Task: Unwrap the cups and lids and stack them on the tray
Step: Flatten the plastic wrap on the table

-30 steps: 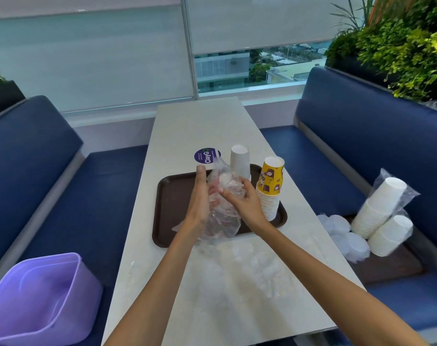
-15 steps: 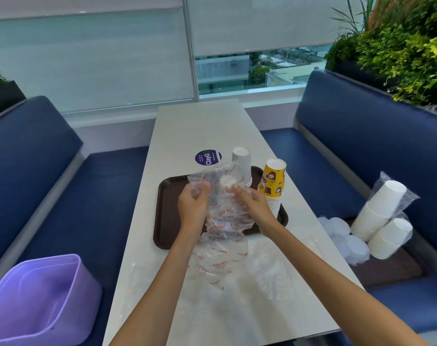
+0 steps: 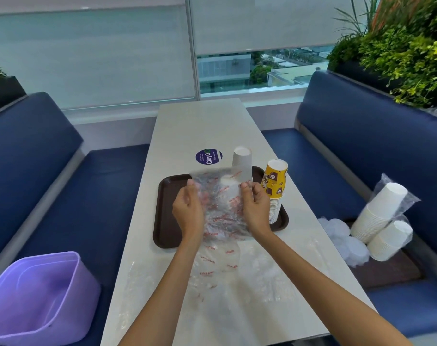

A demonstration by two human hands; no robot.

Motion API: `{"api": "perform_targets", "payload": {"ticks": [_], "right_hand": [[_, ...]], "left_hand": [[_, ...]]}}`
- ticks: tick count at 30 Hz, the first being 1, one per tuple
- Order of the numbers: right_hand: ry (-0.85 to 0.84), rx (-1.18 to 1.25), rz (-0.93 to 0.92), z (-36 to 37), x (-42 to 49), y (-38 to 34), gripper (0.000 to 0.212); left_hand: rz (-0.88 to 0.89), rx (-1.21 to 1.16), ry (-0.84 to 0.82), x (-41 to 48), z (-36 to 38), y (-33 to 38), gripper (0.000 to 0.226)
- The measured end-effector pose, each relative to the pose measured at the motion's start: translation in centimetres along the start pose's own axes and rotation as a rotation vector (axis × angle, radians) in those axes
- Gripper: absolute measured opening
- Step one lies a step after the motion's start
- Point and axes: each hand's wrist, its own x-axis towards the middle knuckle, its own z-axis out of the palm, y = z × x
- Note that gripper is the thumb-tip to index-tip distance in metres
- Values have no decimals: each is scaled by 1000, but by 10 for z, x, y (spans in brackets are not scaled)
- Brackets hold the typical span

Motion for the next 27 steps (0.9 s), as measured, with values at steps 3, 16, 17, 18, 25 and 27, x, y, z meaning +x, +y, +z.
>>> {"api": "perform_targets", "payload": {"ticks": [3,16,17,18,25,27], "right_hand": [[87,-8,1,2,0,-4,11],[-183,-462,-287,-14,19,-33,56],[-237,-546,-295,-15,23,-39,58],[-295,-621,-273,-15,28,-44,56],[-486,-753,-364,-20,34,-58,41],[-501,-791,-411,-18,28,-63,42]], "left_hand": [[-47,135,-83,-13,-3,-11,33],[288,371,-165,-31,-27,-27,26],[297,377,-174,-31,-28,-27,25],[307,385,-180,-32,-29,-27,24],[328,386,-183,-32,-40,-24,16],[328,414,-191,-31,-42,-23,15]]}}
